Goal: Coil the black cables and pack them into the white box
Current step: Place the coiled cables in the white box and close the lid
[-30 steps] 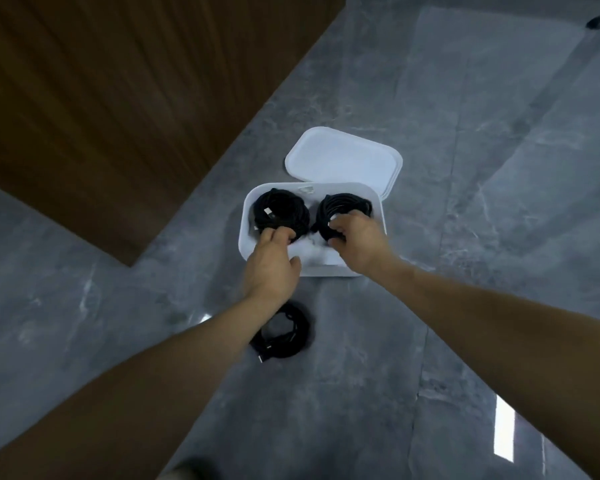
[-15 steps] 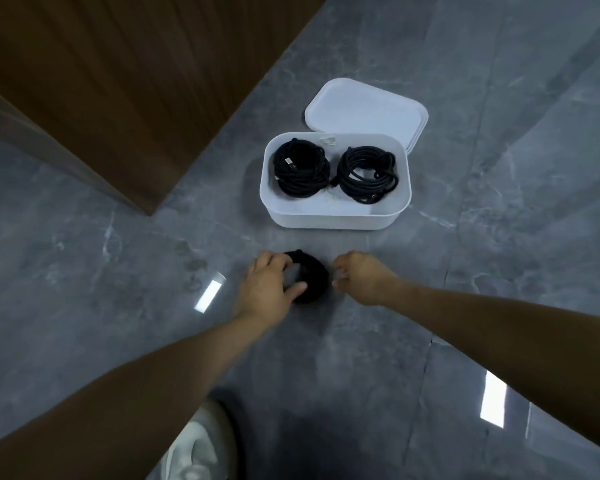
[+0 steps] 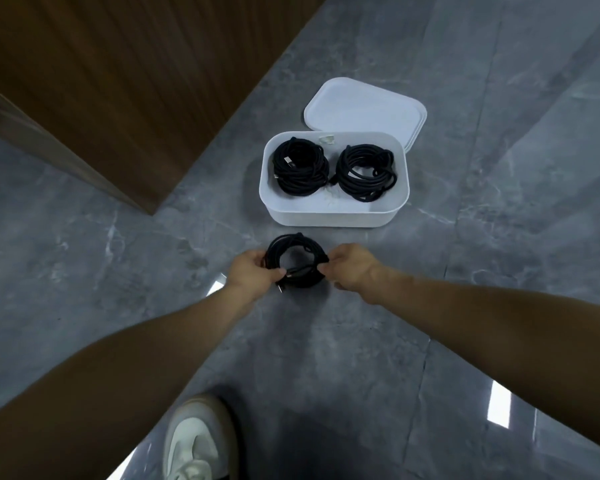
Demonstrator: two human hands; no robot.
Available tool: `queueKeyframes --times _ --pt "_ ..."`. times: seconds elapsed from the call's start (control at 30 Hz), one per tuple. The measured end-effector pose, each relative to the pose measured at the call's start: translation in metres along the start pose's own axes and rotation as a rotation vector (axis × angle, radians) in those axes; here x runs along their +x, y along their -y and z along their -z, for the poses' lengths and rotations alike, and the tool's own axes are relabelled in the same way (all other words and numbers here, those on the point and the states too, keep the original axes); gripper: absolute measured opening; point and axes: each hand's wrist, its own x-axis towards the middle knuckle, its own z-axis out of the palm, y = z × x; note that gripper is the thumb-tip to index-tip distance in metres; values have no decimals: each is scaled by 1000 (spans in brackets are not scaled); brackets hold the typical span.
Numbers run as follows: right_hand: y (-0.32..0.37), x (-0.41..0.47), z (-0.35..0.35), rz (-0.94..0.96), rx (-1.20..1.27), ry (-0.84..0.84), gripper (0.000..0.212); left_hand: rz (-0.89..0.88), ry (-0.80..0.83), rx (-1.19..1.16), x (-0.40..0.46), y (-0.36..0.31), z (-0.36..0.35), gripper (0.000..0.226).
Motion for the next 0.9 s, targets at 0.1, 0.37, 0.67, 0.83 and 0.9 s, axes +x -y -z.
queueKeyframes --times 0.1,0.37,0.67,0.83,0.9 --pt "16 2 7 38 31 -128 23 -56 24 -67 -2 -24 9 48" --pt "55 10 47 138 261 -336 29 -296 -13 -115 1 -96 3 39" --pt "54 26 100 156 325 -481 33 -349 -10 -139 20 -143 -58 38" --pt "61 53 127 172 255 -591 25 -390 -11 -136 42 -167 -83 34" --pt "63 61 133 175 195 -614 13 -398 -32 -96 55 -169 -93 35"
